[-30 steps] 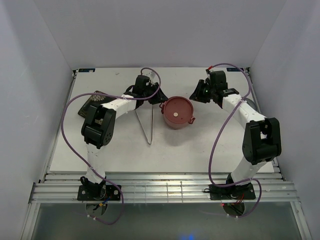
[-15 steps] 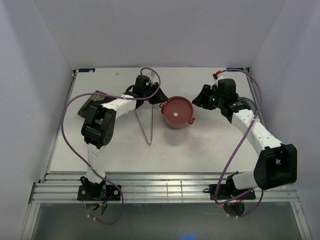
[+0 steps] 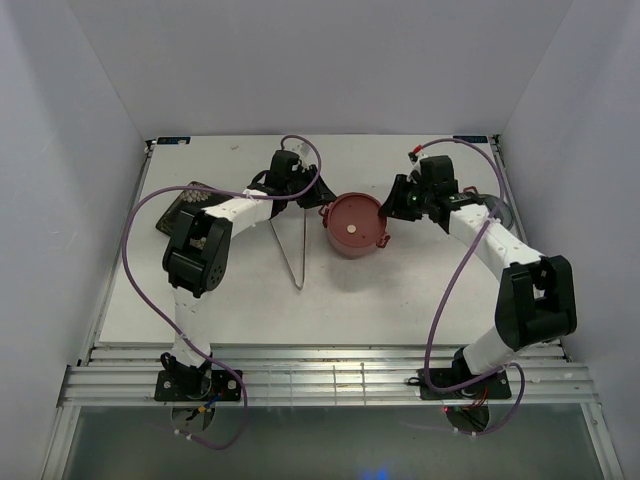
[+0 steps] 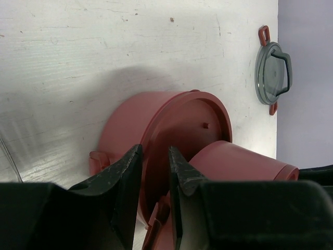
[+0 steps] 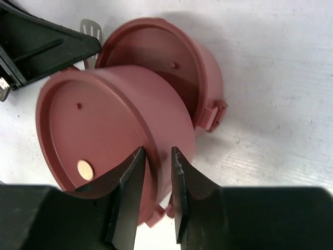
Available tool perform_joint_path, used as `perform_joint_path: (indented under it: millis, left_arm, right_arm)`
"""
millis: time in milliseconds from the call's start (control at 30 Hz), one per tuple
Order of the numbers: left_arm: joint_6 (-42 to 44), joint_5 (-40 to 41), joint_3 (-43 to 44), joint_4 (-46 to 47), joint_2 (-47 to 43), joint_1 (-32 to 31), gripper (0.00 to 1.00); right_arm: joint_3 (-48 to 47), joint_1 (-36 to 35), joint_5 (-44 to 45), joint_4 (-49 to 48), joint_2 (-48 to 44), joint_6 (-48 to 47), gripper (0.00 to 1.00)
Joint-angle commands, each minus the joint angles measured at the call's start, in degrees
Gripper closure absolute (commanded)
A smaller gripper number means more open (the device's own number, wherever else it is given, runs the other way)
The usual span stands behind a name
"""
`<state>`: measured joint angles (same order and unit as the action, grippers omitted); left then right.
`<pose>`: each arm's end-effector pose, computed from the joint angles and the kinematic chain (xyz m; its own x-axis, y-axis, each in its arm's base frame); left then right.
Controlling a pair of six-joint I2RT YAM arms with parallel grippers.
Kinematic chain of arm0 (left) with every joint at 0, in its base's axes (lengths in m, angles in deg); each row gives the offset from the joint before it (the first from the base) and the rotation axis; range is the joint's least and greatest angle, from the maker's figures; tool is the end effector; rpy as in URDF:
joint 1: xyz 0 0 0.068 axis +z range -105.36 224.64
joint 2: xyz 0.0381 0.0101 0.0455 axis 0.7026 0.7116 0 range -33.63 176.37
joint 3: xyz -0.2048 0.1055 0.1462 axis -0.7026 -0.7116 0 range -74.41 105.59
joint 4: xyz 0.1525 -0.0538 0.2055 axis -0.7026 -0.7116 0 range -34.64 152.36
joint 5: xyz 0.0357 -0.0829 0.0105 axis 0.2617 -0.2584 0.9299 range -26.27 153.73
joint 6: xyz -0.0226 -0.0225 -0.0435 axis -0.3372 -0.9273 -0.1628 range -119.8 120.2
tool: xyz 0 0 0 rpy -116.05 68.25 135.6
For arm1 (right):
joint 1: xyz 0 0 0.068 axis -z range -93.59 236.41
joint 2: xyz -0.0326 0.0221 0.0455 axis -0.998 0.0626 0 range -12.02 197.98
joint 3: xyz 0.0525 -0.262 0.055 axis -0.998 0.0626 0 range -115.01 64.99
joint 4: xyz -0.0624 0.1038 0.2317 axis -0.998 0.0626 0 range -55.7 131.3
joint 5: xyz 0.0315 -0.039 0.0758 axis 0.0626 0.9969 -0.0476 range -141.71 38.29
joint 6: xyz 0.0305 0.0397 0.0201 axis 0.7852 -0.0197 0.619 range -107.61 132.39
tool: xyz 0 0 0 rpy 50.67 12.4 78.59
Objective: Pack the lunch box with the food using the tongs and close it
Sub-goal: Place the packing box into the packing box.
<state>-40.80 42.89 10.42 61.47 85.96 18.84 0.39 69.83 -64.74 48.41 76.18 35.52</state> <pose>0.4204 -0.2171 0.1903 -0.8336 -0.2780 -0.4774 0.1592 0.7065 -0.6895 0.3295 0.1065 0.2678 -0.7155 0.1862 -0.6733 -0.1827 0.8804 0.4376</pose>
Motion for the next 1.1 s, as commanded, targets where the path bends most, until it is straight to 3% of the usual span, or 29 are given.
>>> perform_joint_path:
  millis: [0,233,700,1067]
  left_arm:
    - [-0.23,-1.13,1.91,1.24,-1.46,-0.48,0.64]
    - [-0.23,-1.31,2.7,1.15,-1.55,-0.3,0.64]
    - [0.65,0.71,5.08,-3.6,-4.27,4.0,0.48]
    - [3.73,4.41,2.44,-4.39,-10.6,5.59,0.46]
  right_arm:
    - [-5.53,-0.12,-0.85,0.48,1.7,-1.87,0.68]
    - [-10.54,-0.21,-0.85,2.5,5.31,-1.95,0.92]
    - [-20.21,-0.21,1.61,6.28,11.37,-4.76,0.92]
    - [-24.08,-0.03,0.12,5.85,14.45,-11.96,0.92]
